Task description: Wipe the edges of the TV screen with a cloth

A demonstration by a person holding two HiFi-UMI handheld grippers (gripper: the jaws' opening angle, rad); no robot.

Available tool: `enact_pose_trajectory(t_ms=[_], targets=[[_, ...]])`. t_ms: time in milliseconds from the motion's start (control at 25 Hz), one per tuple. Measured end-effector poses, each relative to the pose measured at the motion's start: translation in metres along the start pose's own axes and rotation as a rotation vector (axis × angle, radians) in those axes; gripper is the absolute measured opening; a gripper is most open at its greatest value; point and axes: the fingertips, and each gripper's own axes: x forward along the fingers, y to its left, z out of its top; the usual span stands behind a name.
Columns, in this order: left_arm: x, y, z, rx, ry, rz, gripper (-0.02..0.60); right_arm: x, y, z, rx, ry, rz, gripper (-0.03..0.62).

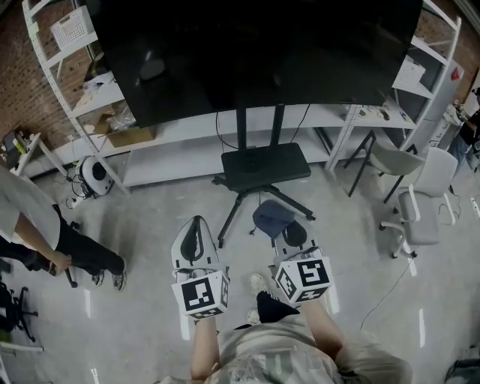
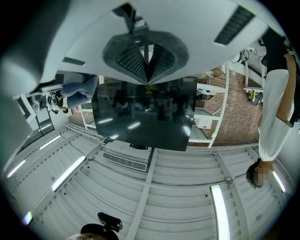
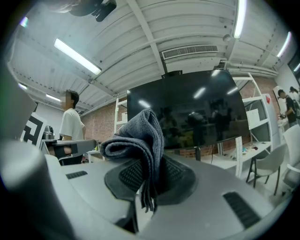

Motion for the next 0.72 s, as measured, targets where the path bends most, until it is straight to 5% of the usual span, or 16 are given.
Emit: enact_pose_trajectory(t_ms=[280, 720], targets=[[0.038, 0.044, -0.001, 0.000, -0.014, 0.044, 0.017, 0.068, 0.028, -0.004, -0.012, 0.009, 0.081, 0.049], [0.158, 0.146, -0.011, 0.055, -0.050, 0.133, 0.015, 0.254, 0.064, -0.023, 0.023, -0.008, 0.194, 0.049]])
